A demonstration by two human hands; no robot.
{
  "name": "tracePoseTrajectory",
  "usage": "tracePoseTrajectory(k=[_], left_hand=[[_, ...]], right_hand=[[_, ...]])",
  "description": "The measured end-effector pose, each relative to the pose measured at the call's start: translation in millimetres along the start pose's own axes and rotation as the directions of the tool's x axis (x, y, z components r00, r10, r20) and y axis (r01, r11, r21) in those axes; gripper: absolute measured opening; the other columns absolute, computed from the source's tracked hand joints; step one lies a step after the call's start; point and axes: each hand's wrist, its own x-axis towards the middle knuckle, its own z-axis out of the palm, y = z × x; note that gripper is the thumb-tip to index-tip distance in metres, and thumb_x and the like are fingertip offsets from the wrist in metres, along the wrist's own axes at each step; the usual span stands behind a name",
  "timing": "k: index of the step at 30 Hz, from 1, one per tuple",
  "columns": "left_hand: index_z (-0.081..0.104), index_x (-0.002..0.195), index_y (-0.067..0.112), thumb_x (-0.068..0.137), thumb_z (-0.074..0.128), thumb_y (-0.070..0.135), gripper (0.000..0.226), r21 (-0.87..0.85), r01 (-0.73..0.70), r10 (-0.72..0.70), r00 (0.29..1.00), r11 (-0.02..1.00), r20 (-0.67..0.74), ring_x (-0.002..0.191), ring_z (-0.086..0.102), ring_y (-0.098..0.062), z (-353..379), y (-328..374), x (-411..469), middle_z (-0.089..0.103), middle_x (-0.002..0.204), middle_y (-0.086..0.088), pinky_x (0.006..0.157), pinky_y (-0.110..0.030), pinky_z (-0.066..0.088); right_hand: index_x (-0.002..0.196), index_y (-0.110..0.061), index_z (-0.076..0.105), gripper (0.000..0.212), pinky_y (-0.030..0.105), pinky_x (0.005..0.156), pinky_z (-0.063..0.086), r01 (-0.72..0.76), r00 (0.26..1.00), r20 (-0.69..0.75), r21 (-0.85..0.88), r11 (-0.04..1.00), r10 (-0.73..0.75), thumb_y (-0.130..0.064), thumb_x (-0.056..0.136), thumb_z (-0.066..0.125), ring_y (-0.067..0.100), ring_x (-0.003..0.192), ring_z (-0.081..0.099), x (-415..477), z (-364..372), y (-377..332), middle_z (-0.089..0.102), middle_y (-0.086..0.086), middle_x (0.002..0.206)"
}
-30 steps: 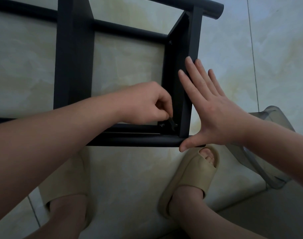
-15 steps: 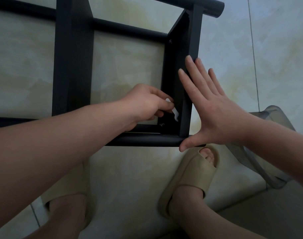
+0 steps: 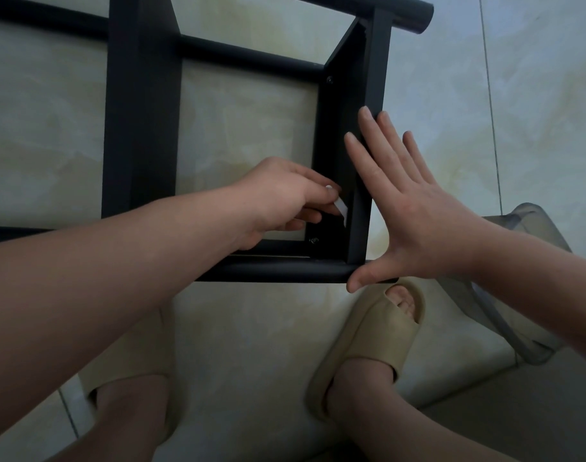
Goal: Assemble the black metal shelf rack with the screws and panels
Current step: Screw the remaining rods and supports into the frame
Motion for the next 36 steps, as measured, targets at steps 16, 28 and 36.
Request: tracePoseTrajectory(k=[16,28,36], left_hand=[[0.07,0.092,0.025,0.094,0.067,0.025,0.003,-0.005,0.073,-0.072,0.995,0.997,0.062,0.073,0.064,-0.011,1.3,-0.1,-2.9,0.077,0.079,0.004,0.074,-0.029,0.047],[0.071,0.091,0.023,0.091,0.071,0.027,0.005,-0.021,0.034,-0.033,0.998,0.999,0.052,0.075,0.067,-0.009,4.9,-5.9,0.0,0.077,0.082,0.003,0.074,-0.029,0.048],[0.068,0.084,0.017,0.094,0.067,0.025,0.013,-0.044,0.107,-0.098,0.981,0.993,0.165,0.072,0.064,-0.009,0.8,-2.1,-2.2,0.076,0.08,0.001,0.067,-0.025,0.049]], right_hand=[[0.162,-0.004,-0.003,0.148,0.062,0.124,0.0,-0.001,1.0,0.002,0.004,1.0,0.001,-0.1,0.061,0.048,0.035,0.155,-0.019,0.3,0.2,-0.5,-0.016,0.017,0.168],[0.162,-0.004,-0.003,0.148,0.061,0.125,-0.002,0.0,1.0,0.001,0.012,1.0,0.0,-0.099,0.061,0.048,0.035,0.155,-0.019,-0.2,0.7,-0.4,-0.017,0.016,0.168],[0.162,-0.005,-0.004,0.149,0.061,0.125,0.0,0.0,1.0,-0.003,0.009,1.0,0.0,-0.101,0.06,0.046,0.034,0.155,-0.019,0.5,1.5,1.0,-0.018,0.015,0.168]])
